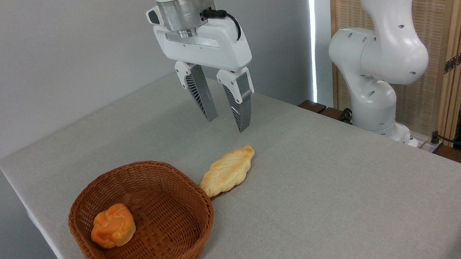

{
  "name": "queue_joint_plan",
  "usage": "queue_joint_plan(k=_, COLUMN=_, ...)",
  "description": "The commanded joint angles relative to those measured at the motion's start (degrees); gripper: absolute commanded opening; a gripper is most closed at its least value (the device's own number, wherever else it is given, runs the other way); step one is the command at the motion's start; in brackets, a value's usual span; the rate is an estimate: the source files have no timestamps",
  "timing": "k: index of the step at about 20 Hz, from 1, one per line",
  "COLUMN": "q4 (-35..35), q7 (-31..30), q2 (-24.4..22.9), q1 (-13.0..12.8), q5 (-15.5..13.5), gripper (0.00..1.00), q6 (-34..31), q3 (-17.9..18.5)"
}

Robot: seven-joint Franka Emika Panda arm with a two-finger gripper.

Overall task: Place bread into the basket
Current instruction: 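Move the open gripper over the elongated braided bread loaf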

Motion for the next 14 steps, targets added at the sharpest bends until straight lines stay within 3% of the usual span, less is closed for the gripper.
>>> queue_joint_plan(k=1, q4=-5.6, q7=1.0, q2=-4.0, q1=-0.7, q5=-0.3, gripper=1.00, q6=2.0, q3=0.8)
queue_joint_plan(k=14, q4=-16.7, q7=0.5, q2=-10.9, q1=1.5, q5=-1.2, gripper=1.00, q6=2.8, q3=0.1)
